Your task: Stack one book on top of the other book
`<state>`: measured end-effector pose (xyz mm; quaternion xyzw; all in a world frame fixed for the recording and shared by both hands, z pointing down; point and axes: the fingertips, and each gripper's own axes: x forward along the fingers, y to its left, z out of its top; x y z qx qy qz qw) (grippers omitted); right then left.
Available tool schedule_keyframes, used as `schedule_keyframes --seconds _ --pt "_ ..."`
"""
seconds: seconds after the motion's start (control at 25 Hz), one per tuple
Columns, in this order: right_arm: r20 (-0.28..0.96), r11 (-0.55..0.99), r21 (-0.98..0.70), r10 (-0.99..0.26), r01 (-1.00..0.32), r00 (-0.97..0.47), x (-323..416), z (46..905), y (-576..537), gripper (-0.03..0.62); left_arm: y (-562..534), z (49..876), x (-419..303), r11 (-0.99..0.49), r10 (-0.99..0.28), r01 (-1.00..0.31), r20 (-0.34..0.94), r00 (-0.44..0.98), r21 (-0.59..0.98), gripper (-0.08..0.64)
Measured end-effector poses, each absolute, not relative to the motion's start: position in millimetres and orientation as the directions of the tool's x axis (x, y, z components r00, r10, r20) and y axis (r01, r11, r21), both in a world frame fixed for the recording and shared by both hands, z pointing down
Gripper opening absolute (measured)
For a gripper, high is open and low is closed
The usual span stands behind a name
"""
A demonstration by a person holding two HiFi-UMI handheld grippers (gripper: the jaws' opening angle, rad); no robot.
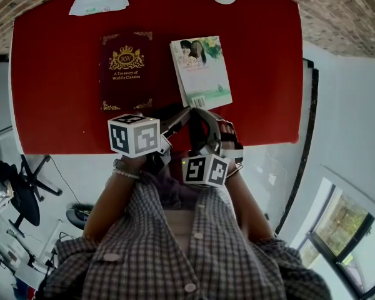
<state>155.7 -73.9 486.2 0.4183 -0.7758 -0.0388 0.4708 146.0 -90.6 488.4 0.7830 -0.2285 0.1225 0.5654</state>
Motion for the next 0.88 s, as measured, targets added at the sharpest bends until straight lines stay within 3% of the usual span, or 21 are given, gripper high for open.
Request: schedule_keyframes --seconds 0.56,0.88 --pt "0.687 0.642 0.463 -0.695 -0.611 -0.21 167 485 -72 0.043 -100 488 161 -0.009 -0.292 -0.291 0.276 0.916 0.957 0.171" --pt "0.683 0.65 0.471 -0.696 -0.596 -0.22 167 484 -71 0.041 -110 500 170 0.008 -0.285 -0.323 0.312 0.906 0.946 0.192"
